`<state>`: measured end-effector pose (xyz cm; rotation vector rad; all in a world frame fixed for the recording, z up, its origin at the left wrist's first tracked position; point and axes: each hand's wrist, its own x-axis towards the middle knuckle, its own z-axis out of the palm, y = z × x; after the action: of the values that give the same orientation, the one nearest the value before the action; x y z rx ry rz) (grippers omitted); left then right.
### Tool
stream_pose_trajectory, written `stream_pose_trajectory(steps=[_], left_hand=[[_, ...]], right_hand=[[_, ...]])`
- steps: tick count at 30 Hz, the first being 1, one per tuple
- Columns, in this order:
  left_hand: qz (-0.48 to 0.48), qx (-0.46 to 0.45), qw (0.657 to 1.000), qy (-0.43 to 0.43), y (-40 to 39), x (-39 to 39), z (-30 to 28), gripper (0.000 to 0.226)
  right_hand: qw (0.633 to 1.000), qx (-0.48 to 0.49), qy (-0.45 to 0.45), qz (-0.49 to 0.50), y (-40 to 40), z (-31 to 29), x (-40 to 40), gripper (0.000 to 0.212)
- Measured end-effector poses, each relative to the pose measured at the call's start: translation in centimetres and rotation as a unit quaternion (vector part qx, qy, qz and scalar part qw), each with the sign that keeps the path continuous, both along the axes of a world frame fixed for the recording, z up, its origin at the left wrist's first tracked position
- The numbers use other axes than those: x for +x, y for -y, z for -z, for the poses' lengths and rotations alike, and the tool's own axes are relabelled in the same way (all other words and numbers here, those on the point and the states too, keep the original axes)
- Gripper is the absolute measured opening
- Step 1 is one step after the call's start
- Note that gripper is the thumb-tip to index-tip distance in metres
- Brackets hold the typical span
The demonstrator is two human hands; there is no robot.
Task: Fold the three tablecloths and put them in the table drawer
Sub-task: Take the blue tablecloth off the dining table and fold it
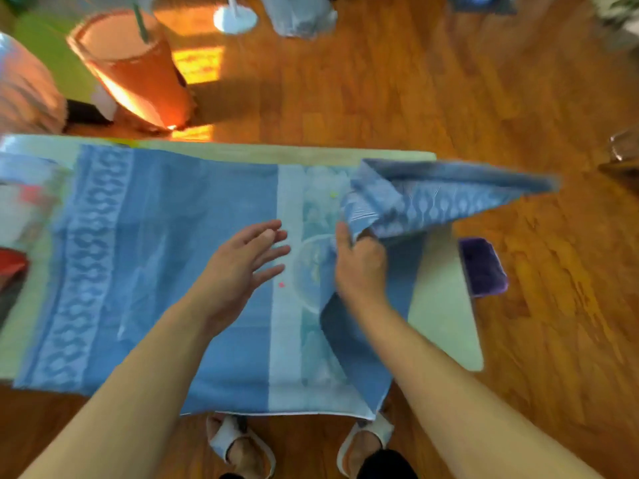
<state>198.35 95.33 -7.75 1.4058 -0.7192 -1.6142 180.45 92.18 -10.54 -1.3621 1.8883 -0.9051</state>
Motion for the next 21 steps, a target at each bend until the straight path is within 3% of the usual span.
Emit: stream_pose_trajectory(steps=[2, 4, 8, 11, 13, 15, 17, 21], left_hand=[[-0.037, -0.010, 0.999, 0.028, -1.0, 6.0, 1.0, 0.051], [-0.087, 0.011, 0.995, 0.050, -3.1, 12.3, 2.9, 0.074], [-0.174, 0.089, 0.981, 0.013, -8.2, 22.8, 8.8, 0.108], [-0.234, 0.177, 0.956, -0.009, -10.8, 26.9, 14.1, 0.087], [-0.259, 0.263, 0.929, 0.020, -12.0, 28.1, 17.4, 0.072], [-0.256, 0.324, 0.910, 0.037, -13.0, 28.2, 20.0, 0.066], [-0.235, 0.354, 0.904, 0.053, -13.7, 28.1, 22.3, 0.066], [-0.120, 0.387, 0.884, 0.233, -14.0, 27.8, 24.8, 0.073]], right_hand=[[0.993, -0.034, 0.003, -0.117, -1.2, 2.1, 7.7, 0.032], [0.965, -0.031, -0.032, -0.259, -2.9, 5.8, 14.5, 0.044], [0.885, 0.090, -0.082, -0.450, -6.7, 13.7, 23.8, 0.051], [0.787, 0.216, -0.104, -0.568, -9.6, 16.9, 26.9, 0.057], [0.734, 0.273, -0.123, -0.609, -10.7, 17.5, 27.5, 0.069], [0.725, 0.287, -0.142, -0.610, -10.3, 17.1, 27.1, 0.078], [0.743, 0.282, -0.155, -0.587, -8.2, 16.7, 26.3, 0.077], [0.749, 0.277, -0.228, -0.557, -1.6, 17.7, 23.8, 0.078]])
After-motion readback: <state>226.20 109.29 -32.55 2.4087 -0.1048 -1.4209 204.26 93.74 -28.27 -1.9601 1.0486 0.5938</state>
